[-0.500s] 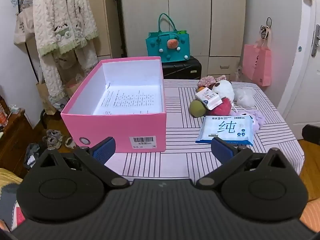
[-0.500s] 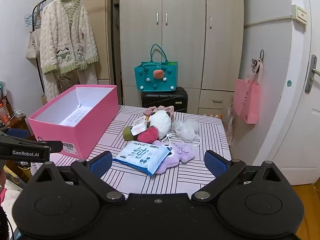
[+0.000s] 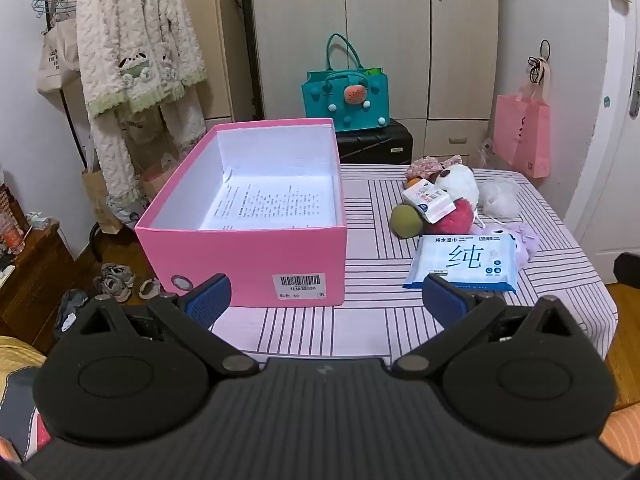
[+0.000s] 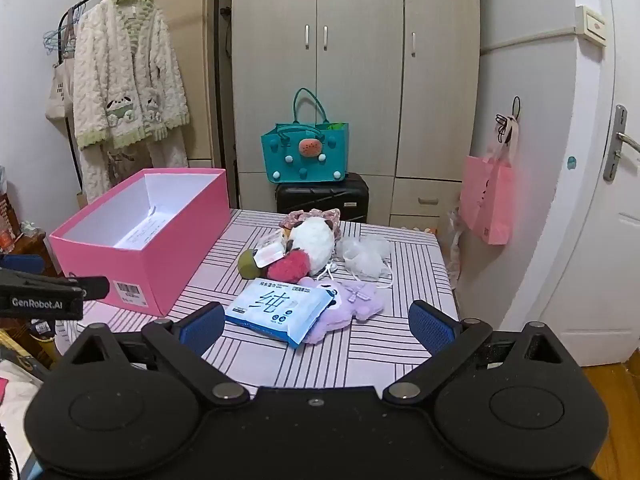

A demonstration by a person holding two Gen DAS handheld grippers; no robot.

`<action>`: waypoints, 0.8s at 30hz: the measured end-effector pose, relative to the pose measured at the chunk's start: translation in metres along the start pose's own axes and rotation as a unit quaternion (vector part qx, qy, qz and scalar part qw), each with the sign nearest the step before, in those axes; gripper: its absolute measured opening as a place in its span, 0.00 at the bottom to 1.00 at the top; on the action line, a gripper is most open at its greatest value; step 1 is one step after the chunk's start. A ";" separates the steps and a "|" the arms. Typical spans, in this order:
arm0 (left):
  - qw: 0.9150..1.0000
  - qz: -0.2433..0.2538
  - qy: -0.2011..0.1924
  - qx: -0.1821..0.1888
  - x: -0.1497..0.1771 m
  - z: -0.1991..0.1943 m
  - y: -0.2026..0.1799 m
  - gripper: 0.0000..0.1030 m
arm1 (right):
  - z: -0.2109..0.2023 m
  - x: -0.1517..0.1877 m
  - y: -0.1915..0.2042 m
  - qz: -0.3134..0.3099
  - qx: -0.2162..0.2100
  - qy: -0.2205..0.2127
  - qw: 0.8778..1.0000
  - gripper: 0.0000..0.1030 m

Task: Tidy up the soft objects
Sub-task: 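Move the right tool toward the blue-and-white wet-wipes pack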

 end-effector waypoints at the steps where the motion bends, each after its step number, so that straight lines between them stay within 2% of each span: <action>1: 1.000 0.000 0.000 0.000 0.000 0.000 0.000 1.00 | 0.000 0.001 -0.001 -0.002 0.001 0.001 1.000 0.97; 24: 0.999 -0.008 -0.030 -0.009 0.000 -0.005 -0.002 1.00 | -0.006 0.007 -0.009 0.011 0.014 -0.017 1.000 0.97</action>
Point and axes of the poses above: each gripper's, at about its wrist camera, not at the fingertips, and z roughly the way its jaws point, y to its left, x to its underside, the point moved 8 cm from there along z, roughly the way its jaws point, and after that the axes turned 4 degrees about -z, right-handed, at the moved point
